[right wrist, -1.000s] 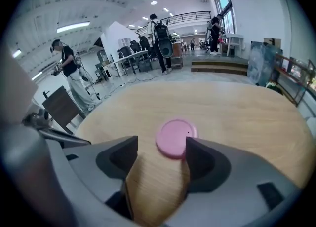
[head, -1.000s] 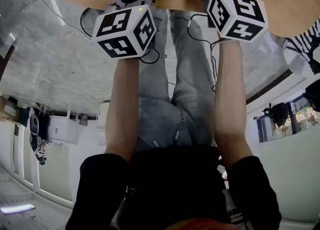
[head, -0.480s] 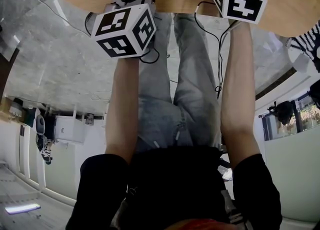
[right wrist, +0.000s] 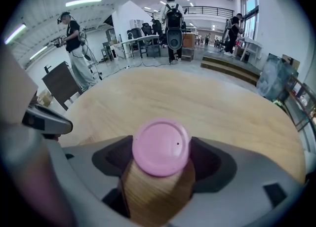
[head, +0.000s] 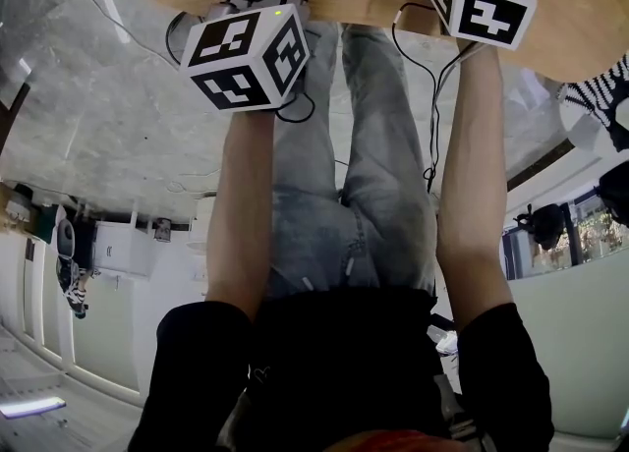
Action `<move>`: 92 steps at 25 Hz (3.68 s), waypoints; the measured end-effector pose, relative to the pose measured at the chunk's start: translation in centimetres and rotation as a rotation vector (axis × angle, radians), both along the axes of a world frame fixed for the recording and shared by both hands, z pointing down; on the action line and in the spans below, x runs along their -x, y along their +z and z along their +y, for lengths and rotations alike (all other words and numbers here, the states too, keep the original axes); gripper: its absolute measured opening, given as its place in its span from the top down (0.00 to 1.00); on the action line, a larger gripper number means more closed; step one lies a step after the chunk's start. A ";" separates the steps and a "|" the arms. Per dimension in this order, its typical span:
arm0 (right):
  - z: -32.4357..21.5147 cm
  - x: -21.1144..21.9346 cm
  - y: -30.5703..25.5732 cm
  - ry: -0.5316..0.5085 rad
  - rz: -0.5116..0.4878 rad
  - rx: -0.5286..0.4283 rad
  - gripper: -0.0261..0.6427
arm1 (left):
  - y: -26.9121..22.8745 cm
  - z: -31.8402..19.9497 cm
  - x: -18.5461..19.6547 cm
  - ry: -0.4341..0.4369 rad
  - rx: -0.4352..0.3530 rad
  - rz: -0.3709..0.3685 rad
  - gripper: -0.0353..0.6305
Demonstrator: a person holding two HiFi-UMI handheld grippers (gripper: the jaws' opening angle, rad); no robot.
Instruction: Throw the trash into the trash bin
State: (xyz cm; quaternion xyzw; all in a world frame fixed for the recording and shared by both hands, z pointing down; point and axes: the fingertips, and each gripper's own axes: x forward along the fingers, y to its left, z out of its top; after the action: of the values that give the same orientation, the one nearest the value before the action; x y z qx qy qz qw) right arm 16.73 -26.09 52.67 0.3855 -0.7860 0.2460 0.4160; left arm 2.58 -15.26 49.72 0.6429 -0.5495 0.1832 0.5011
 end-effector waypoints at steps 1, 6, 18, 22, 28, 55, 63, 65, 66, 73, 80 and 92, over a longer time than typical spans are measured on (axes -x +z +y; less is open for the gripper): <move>0.2 0.3 -0.2 -0.003 -0.008 -0.003 0.48 | -0.1 0.1 0.2 -0.007 -0.001 -0.002 0.94; 2.1 2.6 -1.0 -0.023 -0.065 0.010 0.48 | -0.7 1.4 1.5 -0.059 -0.012 -0.015 0.94; 7.7 10.0 -3.9 -0.232 -0.183 0.024 0.48 | -2.6 8.7 5.5 -0.296 -0.046 -0.047 0.94; 11.2 13.5 -4.9 -0.332 -0.206 0.026 0.48 | -3.5 13.2 7.5 -0.401 -0.059 -0.056 0.94; 17.2 18.3 -4.9 -0.531 -0.235 0.061 0.48 | -3.4 20.0 10.3 -0.607 -0.059 -0.087 0.94; 39.9 30.6 8.3 -1.171 -0.198 0.309 0.48 | 7.2 42.3 14.4 -1.319 -0.050 -0.082 0.94; 39.9 31.6 8.4 -1.153 -0.250 0.379 0.47 | 6.9 41.6 15.7 -1.325 -0.083 -0.090 0.94; 40.5 31.2 8.3 -1.151 -0.255 0.387 0.47 | 6.7 41.9 15.3 -1.311 -0.078 -0.086 0.94; 40.9 31.1 8.3 -1.150 -0.255 0.397 0.47 | 6.5 42.0 15.2 -1.304 -0.073 -0.085 0.94; 40.0 29.5 4.4 -1.045 -0.316 0.436 0.50 | 4.0 41.6 14.1 -1.239 -0.039 -0.080 0.94; 33.0 26.6 -3.2 -0.753 -0.371 0.350 0.89 | -4.1 36.3 15.2 -1.054 -0.077 -0.088 0.94; 14.9 16.3 -22.6 -0.132 -0.671 0.155 0.93 | -19.3 14.6 11.0 -0.663 -0.255 -0.041 0.94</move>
State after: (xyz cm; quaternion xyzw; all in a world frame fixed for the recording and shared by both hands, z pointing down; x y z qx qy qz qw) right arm 0.38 -11.17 30.05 0.1986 -0.8812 0.3906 0.1775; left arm -8.38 -0.64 30.37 0.4832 -0.7569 -0.0466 0.4376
